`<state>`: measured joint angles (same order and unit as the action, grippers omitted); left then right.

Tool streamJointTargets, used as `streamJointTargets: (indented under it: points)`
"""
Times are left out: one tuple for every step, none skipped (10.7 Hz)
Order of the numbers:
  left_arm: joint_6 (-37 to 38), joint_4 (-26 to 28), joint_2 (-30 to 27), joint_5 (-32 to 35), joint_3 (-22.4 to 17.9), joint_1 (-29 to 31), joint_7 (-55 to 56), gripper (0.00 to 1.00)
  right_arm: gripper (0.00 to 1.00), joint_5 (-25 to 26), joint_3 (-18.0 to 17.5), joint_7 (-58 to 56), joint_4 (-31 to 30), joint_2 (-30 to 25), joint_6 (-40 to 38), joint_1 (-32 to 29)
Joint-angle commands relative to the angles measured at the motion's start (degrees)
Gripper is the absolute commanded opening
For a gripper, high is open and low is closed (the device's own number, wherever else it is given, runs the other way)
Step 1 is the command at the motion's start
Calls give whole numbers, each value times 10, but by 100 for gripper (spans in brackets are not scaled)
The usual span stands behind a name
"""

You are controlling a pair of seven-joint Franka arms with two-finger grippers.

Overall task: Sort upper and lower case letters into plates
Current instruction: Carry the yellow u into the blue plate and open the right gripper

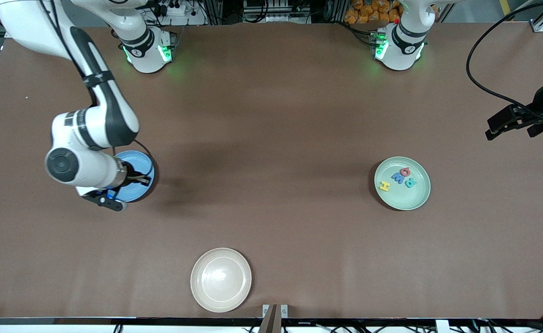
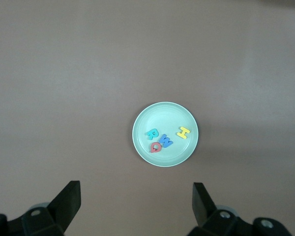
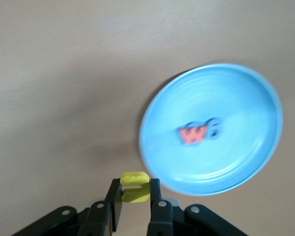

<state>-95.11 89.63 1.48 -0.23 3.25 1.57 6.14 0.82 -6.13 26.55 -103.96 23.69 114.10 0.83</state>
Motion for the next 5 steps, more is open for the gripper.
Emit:
streamJointTargets:
  points:
    - [9,-1,1,-5,3,4,-11,100,0,-15,38,-66,-55,-18,39,5]
    - [9,-1,2,-5,4,4,-11,100,0,-15,40,-72,-85,-20,78,5]
    - [8,-1,4,-5,4,3,-10,100,0,-15,50,-96,-106,-22,106,5]
    - [9,-2,5,-4,7,2,-3,100,0,-15,60,-117,-109,-22,110,5]
    - [9,-2,5,-4,8,0,-2,100,15,-15,61,-118,-110,-19,112,4]
